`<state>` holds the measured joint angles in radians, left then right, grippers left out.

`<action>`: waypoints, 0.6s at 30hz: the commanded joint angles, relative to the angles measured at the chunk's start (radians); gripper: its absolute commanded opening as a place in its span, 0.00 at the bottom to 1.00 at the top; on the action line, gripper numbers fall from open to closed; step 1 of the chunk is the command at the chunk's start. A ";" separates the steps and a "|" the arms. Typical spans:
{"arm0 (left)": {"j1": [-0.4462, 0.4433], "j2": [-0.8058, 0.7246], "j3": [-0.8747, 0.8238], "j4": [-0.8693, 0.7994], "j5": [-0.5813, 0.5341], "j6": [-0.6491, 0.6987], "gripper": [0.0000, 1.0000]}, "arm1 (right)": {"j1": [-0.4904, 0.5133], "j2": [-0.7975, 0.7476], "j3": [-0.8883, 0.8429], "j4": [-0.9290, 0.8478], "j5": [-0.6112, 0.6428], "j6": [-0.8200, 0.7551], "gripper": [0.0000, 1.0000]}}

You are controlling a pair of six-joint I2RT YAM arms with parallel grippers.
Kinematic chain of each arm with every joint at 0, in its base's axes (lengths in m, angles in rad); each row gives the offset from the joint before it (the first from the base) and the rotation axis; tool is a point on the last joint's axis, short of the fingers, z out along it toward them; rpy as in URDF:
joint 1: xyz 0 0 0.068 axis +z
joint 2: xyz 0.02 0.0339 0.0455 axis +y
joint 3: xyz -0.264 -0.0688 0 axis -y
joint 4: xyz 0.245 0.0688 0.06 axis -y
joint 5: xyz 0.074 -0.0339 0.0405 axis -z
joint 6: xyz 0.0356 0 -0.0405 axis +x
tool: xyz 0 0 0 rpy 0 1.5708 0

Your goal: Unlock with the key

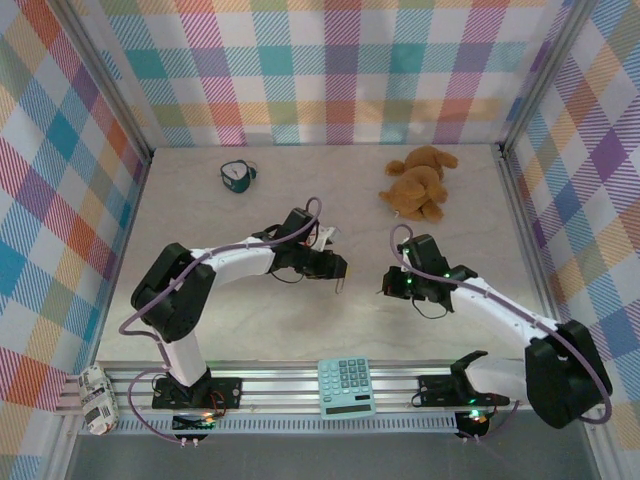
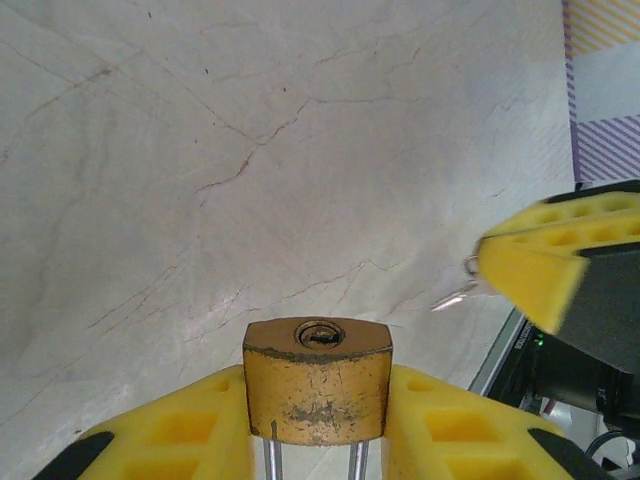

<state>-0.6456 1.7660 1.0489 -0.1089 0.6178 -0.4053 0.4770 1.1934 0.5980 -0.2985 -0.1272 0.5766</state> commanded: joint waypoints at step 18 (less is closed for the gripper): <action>0.028 -0.102 -0.065 0.145 0.039 -0.091 0.32 | -0.110 0.155 0.044 -0.022 -0.076 -0.072 0.24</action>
<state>-0.6262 1.7096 1.0012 -0.0048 0.6388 -0.4831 0.3771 1.3392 0.6033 -0.2920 -0.2085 0.5323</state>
